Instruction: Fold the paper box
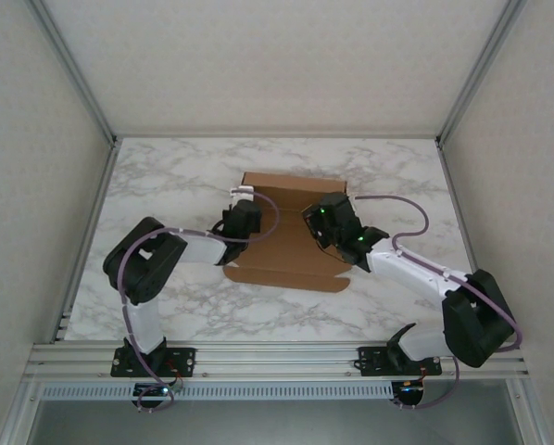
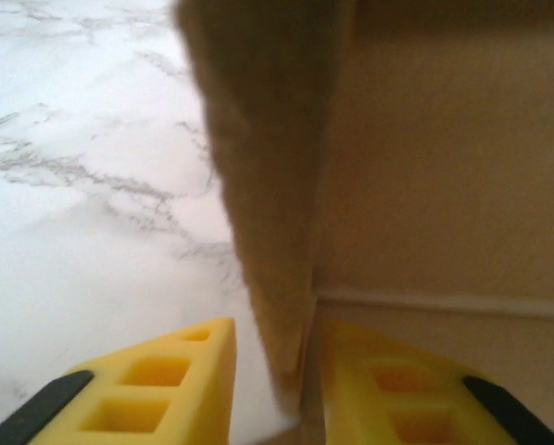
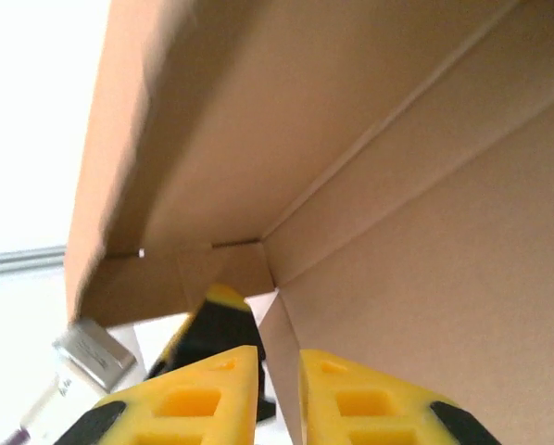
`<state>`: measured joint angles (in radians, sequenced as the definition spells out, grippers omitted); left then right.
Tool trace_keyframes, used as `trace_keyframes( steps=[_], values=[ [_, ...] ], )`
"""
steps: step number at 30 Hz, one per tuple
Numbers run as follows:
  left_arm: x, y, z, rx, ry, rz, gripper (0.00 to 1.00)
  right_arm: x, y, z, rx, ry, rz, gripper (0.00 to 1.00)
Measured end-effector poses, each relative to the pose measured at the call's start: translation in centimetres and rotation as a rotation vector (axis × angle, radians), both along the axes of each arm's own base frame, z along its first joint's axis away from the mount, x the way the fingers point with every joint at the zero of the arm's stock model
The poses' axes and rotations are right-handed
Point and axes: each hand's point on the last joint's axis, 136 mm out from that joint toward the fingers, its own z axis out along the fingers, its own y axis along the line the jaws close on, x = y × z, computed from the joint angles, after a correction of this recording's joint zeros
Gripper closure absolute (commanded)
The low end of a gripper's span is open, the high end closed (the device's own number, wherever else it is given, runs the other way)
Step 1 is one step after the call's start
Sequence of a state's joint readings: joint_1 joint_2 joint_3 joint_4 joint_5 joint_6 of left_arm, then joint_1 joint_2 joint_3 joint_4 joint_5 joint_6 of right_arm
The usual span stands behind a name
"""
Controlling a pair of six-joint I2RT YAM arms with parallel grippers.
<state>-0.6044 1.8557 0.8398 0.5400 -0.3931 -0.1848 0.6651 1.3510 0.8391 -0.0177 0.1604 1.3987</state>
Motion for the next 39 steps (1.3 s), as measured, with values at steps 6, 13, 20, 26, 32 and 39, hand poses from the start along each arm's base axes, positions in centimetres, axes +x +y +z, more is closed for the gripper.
trace_keyframes(
  steps=[6,13,20,26,32,39],
  values=[
    [-3.1,0.5,1.8,-0.052,-0.002,-0.078,0.48,1.2,-3.2,0.9,-0.043,-0.053,-0.038,0.75],
    [-4.9,-0.4,8.4,-0.182,-0.115,-0.186,0.52,1.3,-3.4,2.8,-0.05,-0.126,0.032,0.59],
    [-3.6,1.2,15.6,-0.304,-0.224,-0.2,0.45,0.0,-3.4,4.9,-0.142,-0.194,0.164,0.38],
    [2.1,2.0,18.3,-0.322,-0.192,-0.183,0.46,-0.9,-4.5,10.1,-0.258,-0.291,0.232,0.3],
    [4.1,1.4,13.3,-0.307,-0.026,-0.211,0.48,0.0,-8.1,12.2,-0.352,-0.316,0.189,0.25],
    [3.8,-0.1,10.3,-0.352,0.065,-0.266,0.51,1.6,-9.8,8.5,-0.399,-0.211,0.209,0.23]
  ],
)
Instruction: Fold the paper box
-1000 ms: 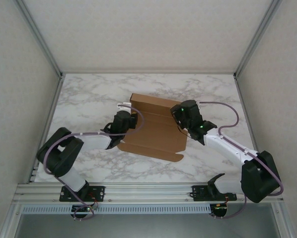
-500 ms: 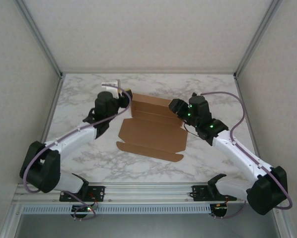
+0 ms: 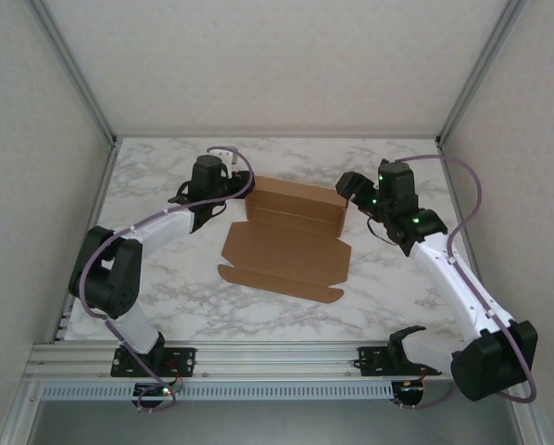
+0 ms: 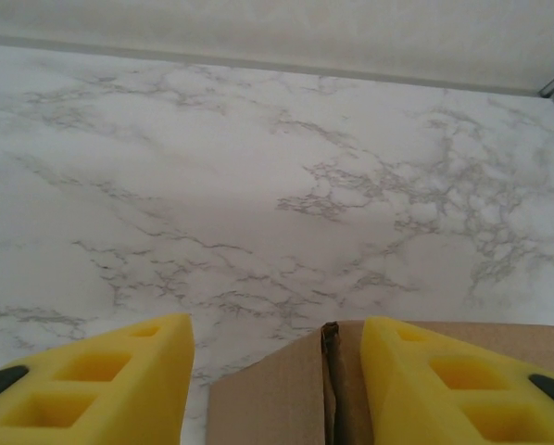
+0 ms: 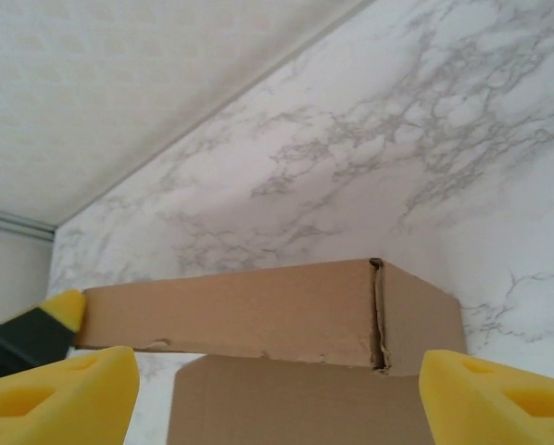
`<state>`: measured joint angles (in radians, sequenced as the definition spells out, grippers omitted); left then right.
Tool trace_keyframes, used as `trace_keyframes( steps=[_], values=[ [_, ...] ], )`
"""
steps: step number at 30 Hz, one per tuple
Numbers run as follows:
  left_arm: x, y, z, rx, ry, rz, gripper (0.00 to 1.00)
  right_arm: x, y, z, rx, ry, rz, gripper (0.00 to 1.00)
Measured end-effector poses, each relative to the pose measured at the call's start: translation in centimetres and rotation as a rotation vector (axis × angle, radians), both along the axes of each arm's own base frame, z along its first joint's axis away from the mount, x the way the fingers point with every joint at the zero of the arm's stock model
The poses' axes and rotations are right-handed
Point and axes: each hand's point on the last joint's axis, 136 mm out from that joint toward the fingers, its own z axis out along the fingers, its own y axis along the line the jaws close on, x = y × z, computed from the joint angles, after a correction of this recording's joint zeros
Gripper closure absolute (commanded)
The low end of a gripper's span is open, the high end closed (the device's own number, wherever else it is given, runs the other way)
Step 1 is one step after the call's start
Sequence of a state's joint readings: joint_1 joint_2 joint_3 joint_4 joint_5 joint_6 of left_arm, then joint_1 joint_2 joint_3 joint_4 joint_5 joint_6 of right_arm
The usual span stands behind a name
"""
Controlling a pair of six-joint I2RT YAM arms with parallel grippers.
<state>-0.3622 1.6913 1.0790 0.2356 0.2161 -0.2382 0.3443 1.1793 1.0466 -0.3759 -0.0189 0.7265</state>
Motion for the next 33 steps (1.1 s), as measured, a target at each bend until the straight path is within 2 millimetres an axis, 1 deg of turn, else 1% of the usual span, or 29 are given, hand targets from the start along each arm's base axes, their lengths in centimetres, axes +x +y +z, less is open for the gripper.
trace_keyframes(
  steps=[3,6,11,13,15,18,21,23,24,26,28,30,33],
  values=[
    [0.1,-0.3,-0.2,-0.022,0.0,-0.004,0.53,0.6,0.3,-2.6,-0.024,0.063,0.016,0.29],
    [0.3,-0.3,-0.4,-0.037,-0.007,0.002,0.56,1.2,0.4,-4.9,-0.052,0.114,0.022,0.36],
    [0.5,-0.4,-0.6,-0.065,-0.022,0.014,0.61,1.5,-0.1,-7.8,-0.075,0.174,0.006,0.43],
    [0.6,-0.5,-0.6,-0.072,-0.028,0.014,0.62,2.0,-0.2,-8.6,-0.075,0.185,-0.002,0.45],
    [0.7,-0.5,-0.6,-0.077,-0.035,0.022,0.63,2.6,-0.2,-8.5,-0.068,0.167,-0.008,0.46],
    [0.7,-0.6,-0.5,-0.081,-0.037,0.026,0.63,2.8,-0.2,-8.4,-0.065,0.158,-0.008,0.46],
    [0.6,-0.6,-0.6,-0.084,-0.035,0.031,0.64,2.6,-0.2,-8.0,-0.064,0.148,0.003,0.43],
    [0.6,-0.7,-0.7,-0.084,-0.037,0.036,0.64,2.1,-0.3,-7.4,-0.069,0.135,0.008,0.38],
    [0.5,-0.8,-0.7,-0.082,-0.039,0.04,0.64,1.8,-0.4,-7.0,-0.071,0.127,0.012,0.38],
    [0.4,-1.0,-0.8,-0.074,-0.052,0.053,0.64,1.5,-0.5,-5.8,-0.073,0.097,0.019,0.39],
    [0.2,-1.1,-0.8,-0.068,-0.062,0.065,0.65,1.3,-0.6,-5.4,-0.077,0.084,0.025,0.4],
    [0.1,-1.3,-0.8,-0.069,-0.07,0.077,0.64,1.3,-0.6,-5.9,-0.085,0.098,0.029,0.4],
    [0.0,-1.4,-0.8,-0.078,-0.072,0.09,0.58,1.4,-0.4,-7.4,-0.097,0.143,0.039,0.34]
  ],
)
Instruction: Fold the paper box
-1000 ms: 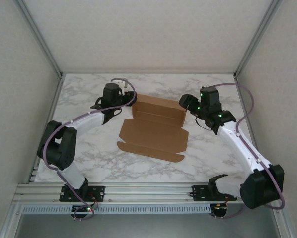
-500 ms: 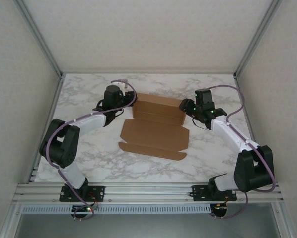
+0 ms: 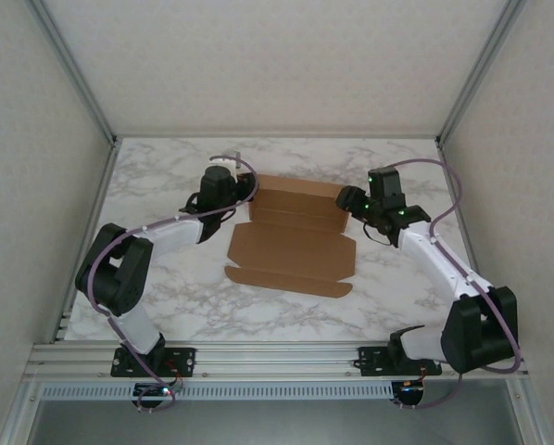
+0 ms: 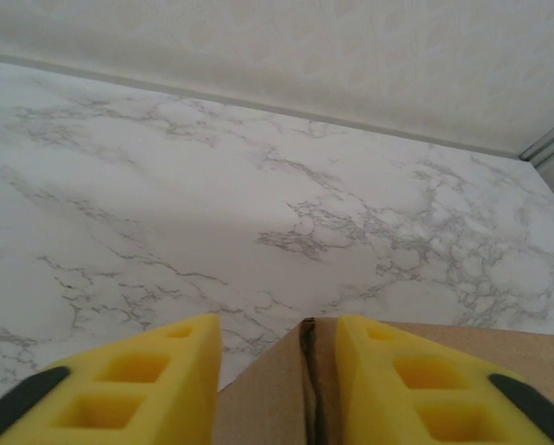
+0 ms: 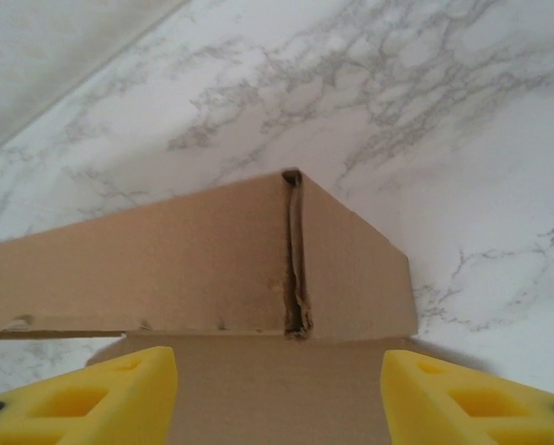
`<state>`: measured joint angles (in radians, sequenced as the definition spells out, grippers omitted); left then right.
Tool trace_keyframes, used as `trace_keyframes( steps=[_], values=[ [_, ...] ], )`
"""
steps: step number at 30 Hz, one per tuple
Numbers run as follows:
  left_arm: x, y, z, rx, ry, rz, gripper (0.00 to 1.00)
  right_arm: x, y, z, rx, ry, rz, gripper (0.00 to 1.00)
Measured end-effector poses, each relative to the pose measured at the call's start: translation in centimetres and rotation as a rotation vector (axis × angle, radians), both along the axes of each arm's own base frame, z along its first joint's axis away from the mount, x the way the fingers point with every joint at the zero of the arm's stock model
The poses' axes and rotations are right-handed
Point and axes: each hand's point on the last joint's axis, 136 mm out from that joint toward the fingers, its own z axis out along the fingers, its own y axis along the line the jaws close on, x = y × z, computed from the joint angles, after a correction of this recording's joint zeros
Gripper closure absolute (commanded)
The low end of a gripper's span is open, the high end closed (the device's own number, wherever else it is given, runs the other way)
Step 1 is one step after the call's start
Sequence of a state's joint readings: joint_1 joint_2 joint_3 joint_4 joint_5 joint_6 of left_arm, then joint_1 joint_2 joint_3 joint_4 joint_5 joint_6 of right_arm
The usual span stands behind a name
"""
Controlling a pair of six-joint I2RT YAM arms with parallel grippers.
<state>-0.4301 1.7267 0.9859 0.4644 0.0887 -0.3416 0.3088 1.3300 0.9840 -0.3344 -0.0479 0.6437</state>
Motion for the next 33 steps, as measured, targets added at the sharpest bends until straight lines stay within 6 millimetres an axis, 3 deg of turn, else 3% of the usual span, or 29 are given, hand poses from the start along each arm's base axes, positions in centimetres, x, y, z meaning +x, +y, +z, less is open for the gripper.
trace_keyframes(
  steps=[5,13,16,19,21,26,30,33],
  values=[
    [-0.3,-0.2,0.0,-0.04,0.01,-0.003,0.55,0.4,1.0,-0.5,0.069,0.02,0.035,0.23],
    [-1.0,-1.3,-0.2,-0.233,0.048,-0.018,0.57,1.9,2.4,-0.3,0.288,0.008,0.002,0.22],
    [-1.4,-1.9,-0.2,-0.261,0.06,-0.031,0.52,1.6,3.3,-0.6,0.317,0.033,0.027,0.22],
    [-1.8,-1.4,-0.1,-0.241,0.07,-0.017,0.48,0.7,2.8,-0.2,0.269,0.028,0.037,0.19],
    [-2.2,-0.7,0.3,-0.216,0.074,0.0,0.46,-0.1,2.0,0.9,0.226,-0.003,0.039,0.19],
    [-2.9,1.0,3.3,-0.152,0.029,0.031,0.46,-1.2,1.0,7.1,0.1,-0.178,0.112,0.26],
    [-3.3,1.2,6.3,-0.134,-0.016,0.021,0.46,0.7,2.6,12.0,-0.073,-0.305,0.235,0.35],
    [-3.8,1.5,7.6,-0.125,-0.029,0.016,0.47,1.7,4.9,12.2,-0.238,-0.377,0.368,0.41]
  ],
)
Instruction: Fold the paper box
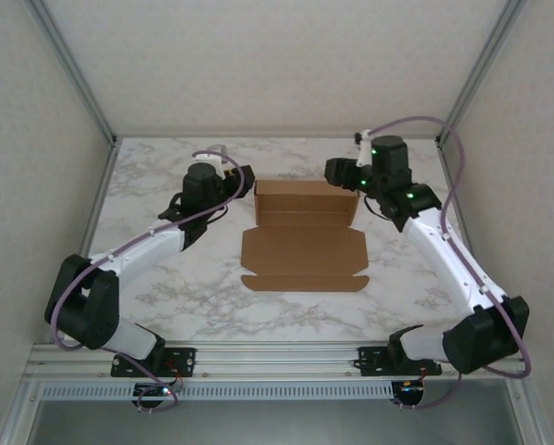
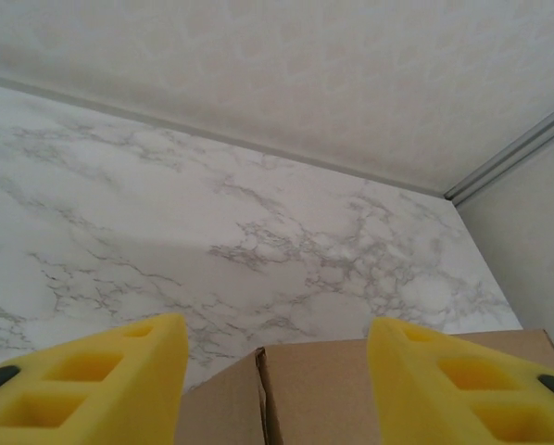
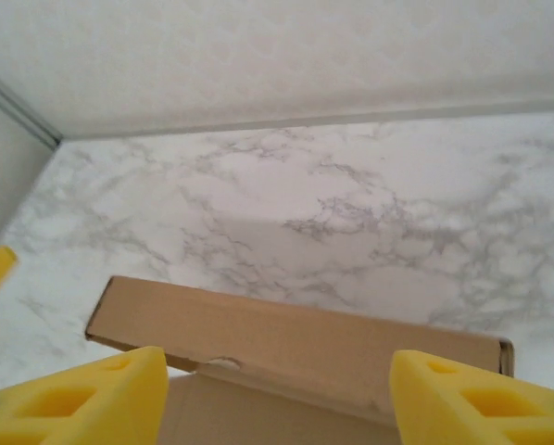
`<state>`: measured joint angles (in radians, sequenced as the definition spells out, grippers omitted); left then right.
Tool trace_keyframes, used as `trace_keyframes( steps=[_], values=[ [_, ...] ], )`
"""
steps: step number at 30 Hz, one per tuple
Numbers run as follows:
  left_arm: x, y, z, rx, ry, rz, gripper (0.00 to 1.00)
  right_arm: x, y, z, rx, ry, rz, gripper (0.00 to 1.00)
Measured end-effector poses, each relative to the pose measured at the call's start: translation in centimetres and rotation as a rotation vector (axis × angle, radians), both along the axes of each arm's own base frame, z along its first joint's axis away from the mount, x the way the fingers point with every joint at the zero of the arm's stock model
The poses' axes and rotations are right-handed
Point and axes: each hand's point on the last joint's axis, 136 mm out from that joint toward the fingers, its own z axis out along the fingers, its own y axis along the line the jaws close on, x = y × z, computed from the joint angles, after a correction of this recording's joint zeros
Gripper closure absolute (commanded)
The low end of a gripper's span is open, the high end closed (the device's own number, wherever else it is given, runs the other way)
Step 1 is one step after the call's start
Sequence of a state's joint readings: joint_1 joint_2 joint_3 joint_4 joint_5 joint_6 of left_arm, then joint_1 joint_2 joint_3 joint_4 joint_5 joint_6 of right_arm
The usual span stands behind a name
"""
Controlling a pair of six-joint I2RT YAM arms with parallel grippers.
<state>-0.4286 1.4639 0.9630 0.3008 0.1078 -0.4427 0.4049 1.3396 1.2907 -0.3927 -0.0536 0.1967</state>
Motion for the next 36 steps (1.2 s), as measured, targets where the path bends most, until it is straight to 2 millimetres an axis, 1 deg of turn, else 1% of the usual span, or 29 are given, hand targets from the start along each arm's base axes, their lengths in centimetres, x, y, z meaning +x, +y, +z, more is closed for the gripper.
trace_keyframes(
  steps=[2,3,6,7,9,10,14,16,20,23,25,28,30,32,34,36],
  values=[
    [-0.5,0.2,0.2,0.011,0.009,-0.001,0.47,0.0,1.5,-1.9,-0.153,-0.025,0.089,0.42],
    [-0.7,0.4,0.2,0.017,0.016,0.001,0.47,-0.1,2.3,-3.1,-0.24,-0.032,0.14,0.42],
    [-1.4,1.1,0.5,0.031,0.027,0.019,0.47,-0.2,4.2,-6.8,-0.465,-0.042,0.286,0.37],
    [-1.7,1.3,0.7,0.033,0.027,0.024,0.47,-0.2,4.6,-7.9,-0.535,-0.045,0.326,0.36],
    [-2.3,1.6,1.1,0.032,0.025,0.026,0.47,0.0,4.9,-9.5,-0.635,-0.051,0.375,0.33],
    [-2.5,1.7,1.3,0.031,0.023,0.026,0.47,0.3,4.8,-10.1,-0.68,-0.055,0.389,0.31],
    [-3.0,1.9,2.5,0.019,0.0,0.024,0.47,1.6,4.1,-11.7,-0.834,-0.062,0.398,0.31],
    [-3.2,2.0,2.8,0.016,-0.006,0.021,0.47,2.9,4.4,-12.2,-0.893,-0.072,0.393,0.32],
    [-3.4,2.0,2.9,0.013,-0.009,0.018,0.48,4.8,5.0,-13.2,-0.953,-0.058,0.382,0.38],
    [-3.7,2.1,3.2,0.012,-0.009,0.019,0.48,6.9,5.2,-13.1,-0.942,-0.03,0.343,0.43],
    [-4.0,2.3,3.7,0.003,-0.014,0.023,0.48,8.3,5.0,-12.8,-0.874,0.014,0.309,0.44],
    [-4.6,2.8,5.2,-0.006,-0.037,0.037,0.47,10.7,3.8,-12.3,-0.744,0.1,0.244,0.44],
    [-4.8,3.2,7.2,-0.018,-0.069,0.053,0.47,12.6,2.2,-11.9,-0.63,0.164,0.177,0.44],
    [-5.1,3.6,10.1,-0.04,-0.12,0.068,0.47,14.0,0.3,-12.0,-0.529,0.233,0.113,0.44],
    [-5.5,4.0,13.1,-0.066,-0.177,0.08,0.47,14.8,-1.4,-12.9,-0.427,0.325,0.057,0.44],
    [-6.1,4.4,15.8,-0.091,-0.231,0.089,0.47,15.1,-3.2,-14.7,-0.338,0.428,0.003,0.44]
  ],
)
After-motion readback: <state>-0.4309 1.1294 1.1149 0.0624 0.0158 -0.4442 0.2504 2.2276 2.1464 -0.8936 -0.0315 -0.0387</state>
